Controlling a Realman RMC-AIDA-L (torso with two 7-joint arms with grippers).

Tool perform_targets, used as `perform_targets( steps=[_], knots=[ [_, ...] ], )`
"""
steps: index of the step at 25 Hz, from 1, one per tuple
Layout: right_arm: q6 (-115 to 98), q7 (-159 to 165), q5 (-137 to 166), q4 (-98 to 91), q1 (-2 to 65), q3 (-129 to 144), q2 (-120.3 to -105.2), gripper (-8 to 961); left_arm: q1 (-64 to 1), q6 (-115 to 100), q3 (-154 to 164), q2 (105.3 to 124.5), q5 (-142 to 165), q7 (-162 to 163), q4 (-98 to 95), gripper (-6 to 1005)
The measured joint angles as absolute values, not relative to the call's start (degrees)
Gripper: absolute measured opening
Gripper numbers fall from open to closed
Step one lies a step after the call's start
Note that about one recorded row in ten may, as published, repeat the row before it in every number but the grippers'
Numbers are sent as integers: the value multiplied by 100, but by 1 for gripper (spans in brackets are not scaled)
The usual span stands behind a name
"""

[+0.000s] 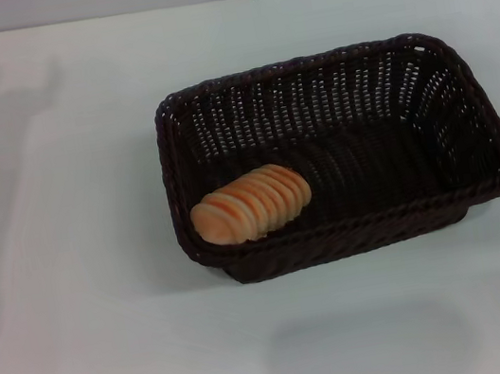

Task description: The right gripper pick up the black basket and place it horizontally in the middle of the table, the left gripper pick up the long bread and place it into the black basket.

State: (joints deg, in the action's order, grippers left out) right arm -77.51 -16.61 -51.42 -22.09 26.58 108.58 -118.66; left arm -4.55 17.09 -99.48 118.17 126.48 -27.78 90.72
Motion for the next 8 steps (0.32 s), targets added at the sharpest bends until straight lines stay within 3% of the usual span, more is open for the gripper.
perform_targets(
  steps=[8],
  knots=[
    [-7725, -1628, -5191, -2144, 2724, 10690, -11886, 493, -308, -2685, -8642, 11807, 12957, -2852, 6980, 846]
  ],
)
